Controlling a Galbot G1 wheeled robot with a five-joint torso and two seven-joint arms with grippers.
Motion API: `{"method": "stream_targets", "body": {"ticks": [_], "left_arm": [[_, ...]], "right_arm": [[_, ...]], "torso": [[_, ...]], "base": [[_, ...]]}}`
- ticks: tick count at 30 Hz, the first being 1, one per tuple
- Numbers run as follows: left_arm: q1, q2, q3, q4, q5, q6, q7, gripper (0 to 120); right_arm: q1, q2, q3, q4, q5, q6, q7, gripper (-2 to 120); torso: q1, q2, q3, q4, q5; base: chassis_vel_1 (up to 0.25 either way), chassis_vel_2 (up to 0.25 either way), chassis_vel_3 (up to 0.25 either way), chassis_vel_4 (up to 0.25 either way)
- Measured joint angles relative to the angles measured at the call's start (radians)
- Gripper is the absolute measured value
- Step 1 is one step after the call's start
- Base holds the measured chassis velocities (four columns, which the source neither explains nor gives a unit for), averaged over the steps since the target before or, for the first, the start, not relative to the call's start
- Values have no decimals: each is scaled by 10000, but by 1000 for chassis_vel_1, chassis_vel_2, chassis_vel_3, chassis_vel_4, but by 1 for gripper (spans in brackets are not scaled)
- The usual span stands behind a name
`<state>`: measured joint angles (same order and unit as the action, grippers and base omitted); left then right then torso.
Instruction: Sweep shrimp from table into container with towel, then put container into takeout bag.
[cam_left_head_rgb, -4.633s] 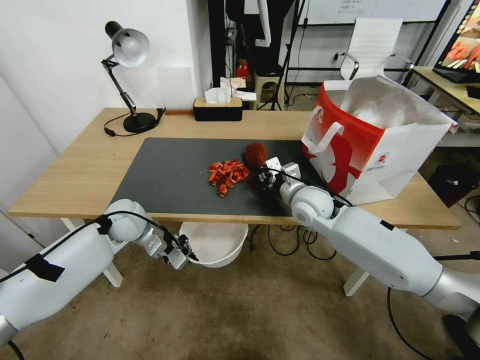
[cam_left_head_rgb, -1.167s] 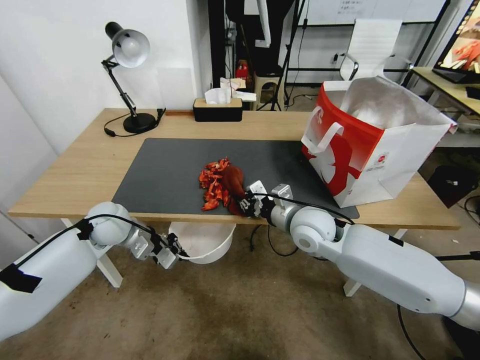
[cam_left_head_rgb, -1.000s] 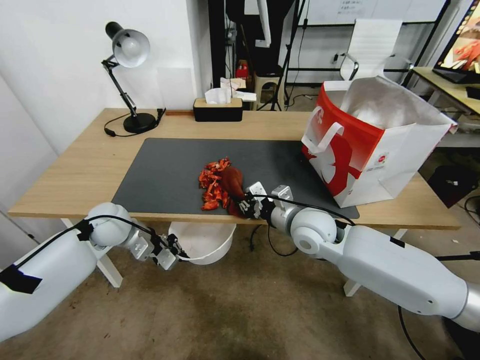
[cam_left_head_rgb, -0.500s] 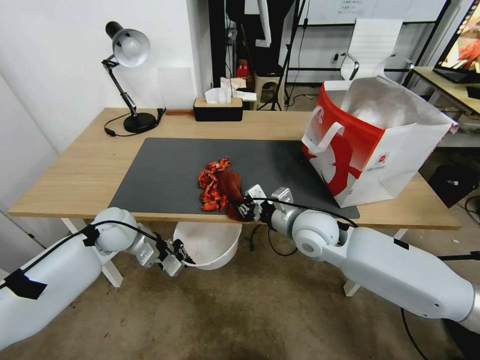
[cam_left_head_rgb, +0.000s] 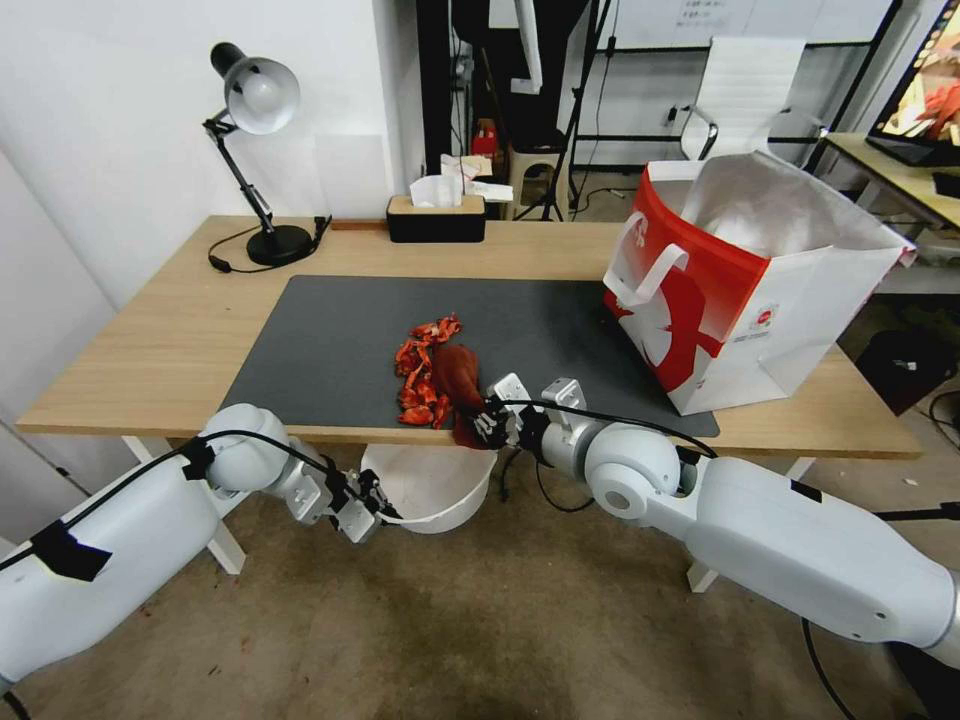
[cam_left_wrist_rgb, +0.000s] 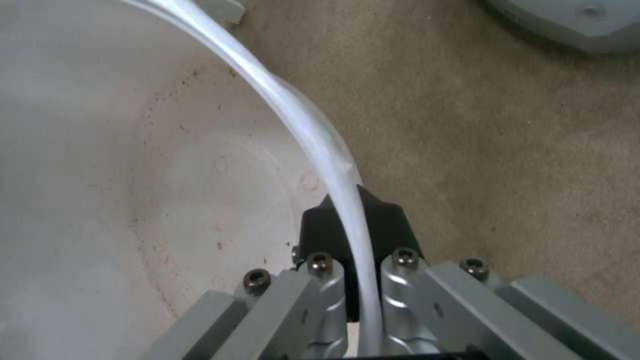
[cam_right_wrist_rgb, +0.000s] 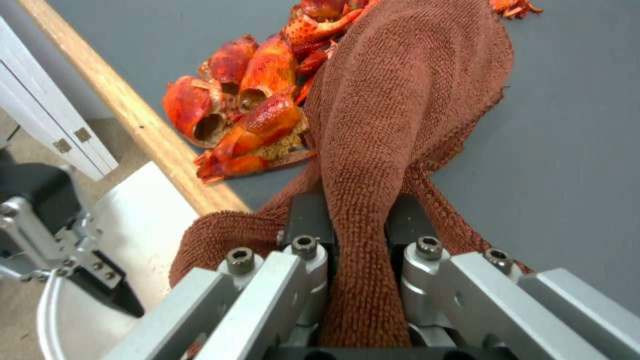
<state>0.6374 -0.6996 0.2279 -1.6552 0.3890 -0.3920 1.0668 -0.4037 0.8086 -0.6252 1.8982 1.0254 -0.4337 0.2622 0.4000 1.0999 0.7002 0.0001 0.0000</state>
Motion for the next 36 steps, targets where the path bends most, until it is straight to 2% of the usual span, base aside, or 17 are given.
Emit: {"method": "stream_targets", "body": {"ticks": [12, 36], "left_arm": [[-475, -56, 78, 260, -176, 34, 26, 0], [-420, 298, -17, 4, -353, 145, 39, 0]], "right_arm": [[-340, -270, 145, 437, -12, 24, 10, 7], [-1010, -618, 422, 1198, -50, 35, 0, 7]], "torso": [[0, 0, -2, -2, -1], [0, 1, -2, -1, 0]], "base": [[0, 0, 0, 0], [0, 0, 0, 0]]}}
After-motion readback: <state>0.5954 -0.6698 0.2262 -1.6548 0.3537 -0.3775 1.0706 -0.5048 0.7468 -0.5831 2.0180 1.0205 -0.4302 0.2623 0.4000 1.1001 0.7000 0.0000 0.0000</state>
